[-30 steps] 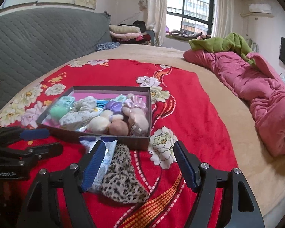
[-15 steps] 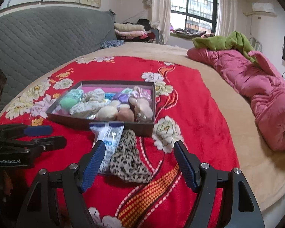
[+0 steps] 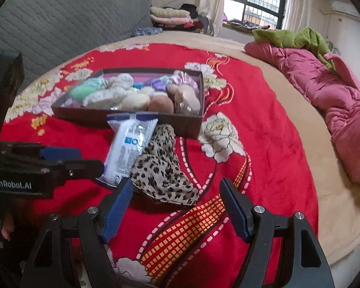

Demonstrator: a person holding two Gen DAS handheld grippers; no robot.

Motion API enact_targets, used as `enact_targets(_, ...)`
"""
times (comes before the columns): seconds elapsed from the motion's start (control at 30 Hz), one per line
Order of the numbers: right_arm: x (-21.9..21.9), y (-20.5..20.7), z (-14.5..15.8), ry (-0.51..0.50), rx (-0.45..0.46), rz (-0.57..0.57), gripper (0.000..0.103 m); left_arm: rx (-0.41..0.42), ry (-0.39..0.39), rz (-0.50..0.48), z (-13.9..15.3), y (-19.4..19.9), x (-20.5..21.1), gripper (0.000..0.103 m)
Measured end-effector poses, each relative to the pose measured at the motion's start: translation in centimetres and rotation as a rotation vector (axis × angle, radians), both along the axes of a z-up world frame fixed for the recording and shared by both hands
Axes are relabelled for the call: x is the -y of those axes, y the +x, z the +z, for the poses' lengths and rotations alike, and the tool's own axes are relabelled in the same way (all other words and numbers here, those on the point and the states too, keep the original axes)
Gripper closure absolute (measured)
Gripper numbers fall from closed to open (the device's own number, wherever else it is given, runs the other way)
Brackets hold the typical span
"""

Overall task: Organize soft objects
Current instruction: 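Withdraw both grippers toward the white wipes pack and leopard-print scrunchie, then grasp the white wipes pack with the left gripper while the right grasps the leopard-print scrunchie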

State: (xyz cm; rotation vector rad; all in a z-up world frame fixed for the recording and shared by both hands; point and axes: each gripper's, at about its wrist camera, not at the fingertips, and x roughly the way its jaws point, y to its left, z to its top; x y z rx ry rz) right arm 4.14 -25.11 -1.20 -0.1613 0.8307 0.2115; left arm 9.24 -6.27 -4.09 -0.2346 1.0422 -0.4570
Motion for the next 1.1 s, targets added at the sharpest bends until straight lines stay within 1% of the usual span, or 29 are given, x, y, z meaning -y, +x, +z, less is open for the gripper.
enact_targets(0.1,-0.1,0.7,-1.0,-0.013,-0.012,0.0,0.028,-0.02,-0.019,0.006,-0.6,0.9,0.2,0.04)
enact_targets(0.27,-0.4,2.3,-2.3,-0.04,-0.004,0.004,0.028,-0.039,-0.029,0.002,-1.5,2.3,0.9,0.04)
enact_targets(0.33,-0.3,2.9,-2.9,-0.051,-0.006,-0.001,0.028,-0.044,-0.045,0.0,-1.7,2.8,1.0,0.04)
enact_targets(0.53,0.6,4.8,-3.6,-0.02,0.001,-0.027,0.028,-0.045,-0.085,-0.003,-2.2,4.2,1.6,0.04)
enact_targets(0.6,1.0,5.1,-3.6,-0.01,0.007,-0.03,0.039,-0.044,-0.097,-0.005,-2.4,4.6,1.8,0.04)
enact_targets(0.63,1.1,5.2,-3.6,-0.008,0.013,-0.029,0.047,-0.044,-0.103,-0.006,-2.4,4.8,1.8,0.04)
enact_targets(0.67,1.3,5.3,-3.6,-0.004,0.015,-0.027,0.051,-0.045,-0.109,-0.007,-2.5,5.0,1.9,0.04)
enact_targets(0.73,1.6,5.6,-3.7,-0.002,0.014,-0.038,0.058,-0.046,-0.119,-0.01,-2.6,5.3,2.1,0.04)
enact_targets(0.8,1.9,5.8,-3.7,0.004,0.012,-0.045,0.062,-0.041,-0.126,-0.016,-2.7,5.6,2.3,0.04)
enact_targets(0.83,2.1,5.9,-3.7,0.006,0.013,-0.05,0.066,-0.038,-0.124,-0.017,-2.7,5.7,2.4,0.041)
enact_targets(0.87,2.2,5.9,-3.7,0.012,0.015,-0.052,0.071,-0.033,-0.122,-0.018,-2.6,5.7,2.5,0.047)
enact_targets(0.9,2.4,6.0,-3.6,0.017,0.02,-0.053,0.075,-0.028,-0.119,-0.02,-2.5,5.8,2.6,0.05)
enact_targets(0.93,2.5,6.0,-3.5,0.021,0.022,-0.053,0.079,-0.024,-0.117,-0.022,-2.5,5.8,2.7,0.054)
enact_targets(0.97,2.6,6.1,-3.4,0.033,0.022,-0.053,0.081,-0.022,-0.123,-0.026,-2.4,5.8,2.8,0.063)
enact_targets(1.1,3.1,6.0,-2.9,0.075,0.031,-0.056,0.088,0.003,-0.139,-0.032,-1.5,5.6,2.9,0.066)
